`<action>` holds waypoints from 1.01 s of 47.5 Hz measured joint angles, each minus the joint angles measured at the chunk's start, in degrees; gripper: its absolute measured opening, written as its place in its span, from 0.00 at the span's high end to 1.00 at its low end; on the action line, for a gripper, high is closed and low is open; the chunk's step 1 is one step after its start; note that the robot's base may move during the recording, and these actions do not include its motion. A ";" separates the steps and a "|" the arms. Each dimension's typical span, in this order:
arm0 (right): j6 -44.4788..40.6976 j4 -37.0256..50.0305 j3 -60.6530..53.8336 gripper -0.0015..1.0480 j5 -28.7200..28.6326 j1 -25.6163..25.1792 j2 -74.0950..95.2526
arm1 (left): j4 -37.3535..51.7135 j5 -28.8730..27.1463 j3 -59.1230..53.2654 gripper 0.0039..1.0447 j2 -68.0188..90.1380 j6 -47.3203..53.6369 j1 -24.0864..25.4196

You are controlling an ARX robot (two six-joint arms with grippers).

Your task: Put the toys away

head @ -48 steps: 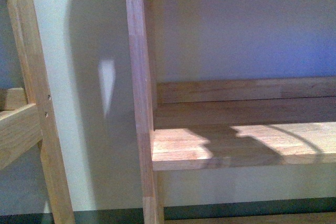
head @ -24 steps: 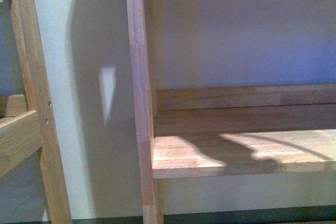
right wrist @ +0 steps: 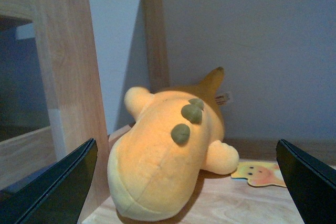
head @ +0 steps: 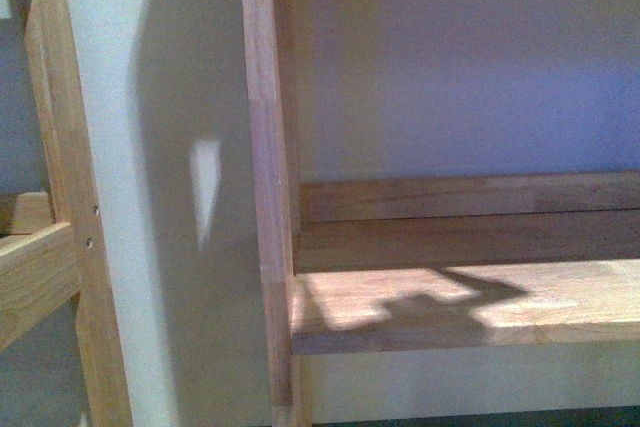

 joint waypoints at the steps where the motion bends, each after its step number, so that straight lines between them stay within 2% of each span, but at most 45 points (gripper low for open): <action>1: -0.57 0.57 -1.40 0.00 0.37 0.00 -1.22 | 0.00 0.00 0.00 0.05 0.00 0.00 0.00; 10: -5.25 6.56 -15.91 0.00 2.25 -1.66 -12.52 | -0.02 0.00 0.00 0.05 0.00 0.00 0.00; 15: -5.73 8.33 -26.64 0.00 2.10 -5.92 -20.55 | 0.00 0.00 0.00 0.05 0.00 0.00 0.00; 21: -4.72 8.15 -37.44 0.00 -0.70 -12.79 -28.76 | 0.00 0.00 0.00 0.05 0.02 0.00 0.00; 35: -0.13 6.34 -54.75 0.00 -8.31 -26.64 -43.17 | 0.00 0.00 0.00 0.05 0.00 0.00 0.00; 48: 3.19 4.31 -67.12 0.00 -12.20 -31.65 -52.81 | 0.00 0.00 0.00 0.05 0.00 0.00 0.00</action>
